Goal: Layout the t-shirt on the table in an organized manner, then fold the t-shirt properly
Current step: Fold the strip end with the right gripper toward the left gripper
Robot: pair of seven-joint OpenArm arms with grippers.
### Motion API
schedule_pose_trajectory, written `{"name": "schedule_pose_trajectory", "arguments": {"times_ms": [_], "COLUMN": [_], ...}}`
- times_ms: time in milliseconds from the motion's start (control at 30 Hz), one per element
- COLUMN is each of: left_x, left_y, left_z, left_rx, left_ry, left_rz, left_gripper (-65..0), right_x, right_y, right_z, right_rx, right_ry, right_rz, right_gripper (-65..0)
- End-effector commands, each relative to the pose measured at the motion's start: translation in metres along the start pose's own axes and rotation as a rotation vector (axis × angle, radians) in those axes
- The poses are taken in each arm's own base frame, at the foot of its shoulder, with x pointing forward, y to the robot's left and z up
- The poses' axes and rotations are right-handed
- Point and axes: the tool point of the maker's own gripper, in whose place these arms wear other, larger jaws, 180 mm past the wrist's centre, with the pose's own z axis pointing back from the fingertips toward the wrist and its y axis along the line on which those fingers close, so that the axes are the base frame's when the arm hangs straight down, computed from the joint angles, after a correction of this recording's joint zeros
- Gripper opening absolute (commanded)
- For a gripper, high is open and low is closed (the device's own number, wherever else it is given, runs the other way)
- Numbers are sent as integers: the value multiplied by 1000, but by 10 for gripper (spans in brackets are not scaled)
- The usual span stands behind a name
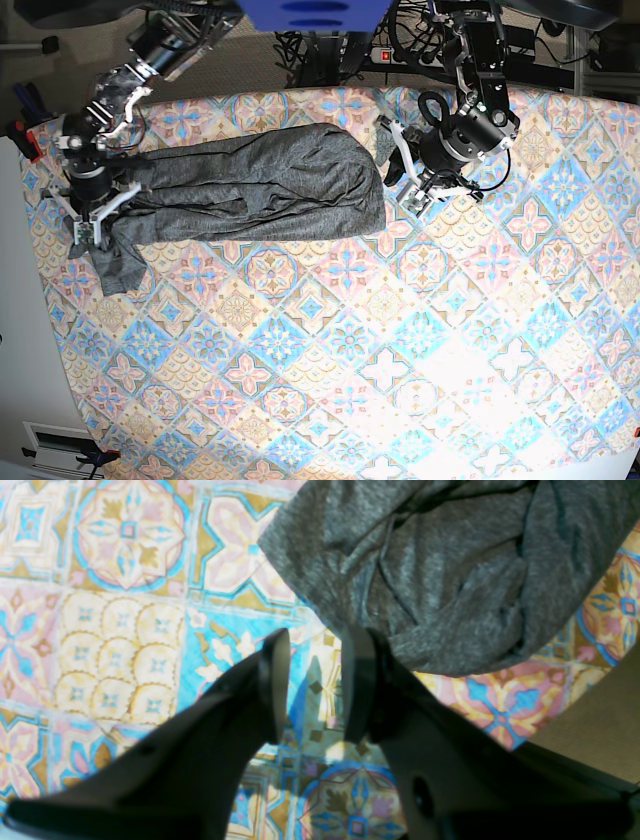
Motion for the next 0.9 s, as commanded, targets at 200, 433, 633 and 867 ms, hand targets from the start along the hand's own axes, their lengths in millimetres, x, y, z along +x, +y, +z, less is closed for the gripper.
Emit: {"name": "schedule_pose_trajectory", "arguments": {"times_ms": [200, 433, 633, 867], "left_x": [12, 12, 14, 13], "left_y": [0, -2, -3, -3], "left_z": [3, 2, 2, 2], "left_rx": [2, -3, -5, -6], "left_ry": [-44, -45, -49, -47], "left_rz": [-6, -6, -6, -5], "left_gripper": [-477, -477, -477, -477], "right_x": [13, 17, 19, 13], "right_y": [8, 5, 46, 100], "right_z": [5, 13, 18, 27], "right_rx": [-14, -29, 85, 244], "right_ry": [-84, -96, -137, -170], "right_rz": [37, 64, 138, 145], "right_gripper": [-650, -650, -650, -650]}}
